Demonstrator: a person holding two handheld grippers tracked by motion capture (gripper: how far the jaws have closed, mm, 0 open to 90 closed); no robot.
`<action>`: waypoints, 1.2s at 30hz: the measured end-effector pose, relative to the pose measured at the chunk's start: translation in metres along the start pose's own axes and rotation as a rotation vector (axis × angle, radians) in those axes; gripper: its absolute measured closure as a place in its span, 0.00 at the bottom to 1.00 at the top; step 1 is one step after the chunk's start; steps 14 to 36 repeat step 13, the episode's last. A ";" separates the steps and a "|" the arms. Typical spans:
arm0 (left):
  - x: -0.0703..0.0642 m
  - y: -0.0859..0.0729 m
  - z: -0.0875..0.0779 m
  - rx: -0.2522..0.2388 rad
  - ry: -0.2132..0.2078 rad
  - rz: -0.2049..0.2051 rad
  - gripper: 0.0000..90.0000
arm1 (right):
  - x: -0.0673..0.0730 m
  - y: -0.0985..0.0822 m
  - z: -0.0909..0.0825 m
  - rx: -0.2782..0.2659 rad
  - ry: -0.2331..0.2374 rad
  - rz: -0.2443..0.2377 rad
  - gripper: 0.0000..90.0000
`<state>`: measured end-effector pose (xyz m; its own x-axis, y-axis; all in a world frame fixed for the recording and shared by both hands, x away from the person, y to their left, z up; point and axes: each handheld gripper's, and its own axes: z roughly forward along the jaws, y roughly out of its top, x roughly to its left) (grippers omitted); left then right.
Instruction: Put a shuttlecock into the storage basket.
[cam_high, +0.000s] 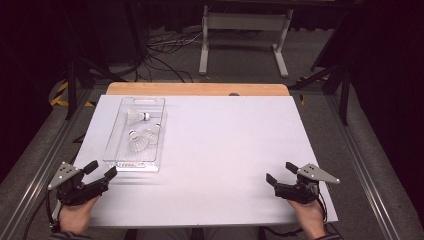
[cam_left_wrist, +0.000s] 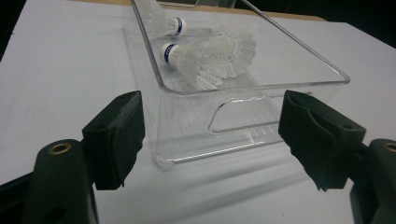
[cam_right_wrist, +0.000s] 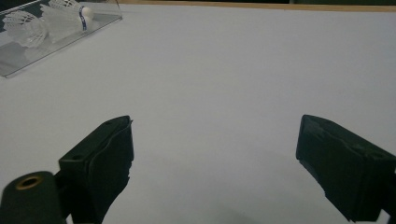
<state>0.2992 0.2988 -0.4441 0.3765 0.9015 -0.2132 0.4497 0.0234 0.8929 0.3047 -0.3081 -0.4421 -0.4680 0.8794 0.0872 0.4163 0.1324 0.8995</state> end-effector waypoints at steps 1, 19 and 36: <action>0.000 0.000 0.000 -0.001 0.000 0.000 0.26 | 0.000 0.000 0.000 0.001 0.001 0.002 0.13; 0.000 0.000 -0.001 -0.005 0.002 -0.001 0.26 | 0.000 0.000 0.000 0.000 0.004 0.000 0.13; 0.000 0.000 -0.001 -0.005 0.002 -0.001 0.26 | 0.000 0.000 0.000 0.000 0.004 0.000 0.13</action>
